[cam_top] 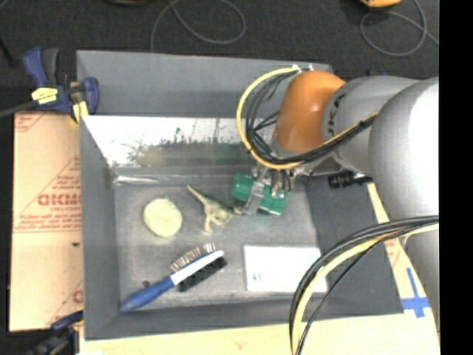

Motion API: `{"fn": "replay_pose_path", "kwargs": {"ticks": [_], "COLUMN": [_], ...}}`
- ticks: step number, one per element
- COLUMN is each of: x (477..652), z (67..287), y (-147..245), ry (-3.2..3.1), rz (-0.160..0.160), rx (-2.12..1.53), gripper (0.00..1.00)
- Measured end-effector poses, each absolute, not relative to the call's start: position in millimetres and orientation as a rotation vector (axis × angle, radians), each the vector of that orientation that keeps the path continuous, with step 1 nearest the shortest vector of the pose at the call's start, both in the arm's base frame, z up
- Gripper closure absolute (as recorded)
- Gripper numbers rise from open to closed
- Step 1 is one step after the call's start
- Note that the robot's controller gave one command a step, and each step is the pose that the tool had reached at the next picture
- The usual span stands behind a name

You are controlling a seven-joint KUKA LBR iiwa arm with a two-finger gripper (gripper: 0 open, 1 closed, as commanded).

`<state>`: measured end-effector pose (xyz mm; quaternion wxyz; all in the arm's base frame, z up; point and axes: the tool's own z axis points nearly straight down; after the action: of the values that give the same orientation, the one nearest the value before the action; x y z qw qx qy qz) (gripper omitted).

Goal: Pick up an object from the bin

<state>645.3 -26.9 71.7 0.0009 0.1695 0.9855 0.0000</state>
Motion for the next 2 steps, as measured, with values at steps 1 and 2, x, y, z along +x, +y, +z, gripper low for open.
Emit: {"fn": "replay_pose_path", "kwargs": {"ticks": [1, 2], "x": [644.7, 644.4], "z": [74, 85], "y": [-27, -27], "ry": [3.095, 3.095], "rz": [-0.001, 0.000], "rx": [0.532, 0.532], "gripper": [1.00, 1.00]}}
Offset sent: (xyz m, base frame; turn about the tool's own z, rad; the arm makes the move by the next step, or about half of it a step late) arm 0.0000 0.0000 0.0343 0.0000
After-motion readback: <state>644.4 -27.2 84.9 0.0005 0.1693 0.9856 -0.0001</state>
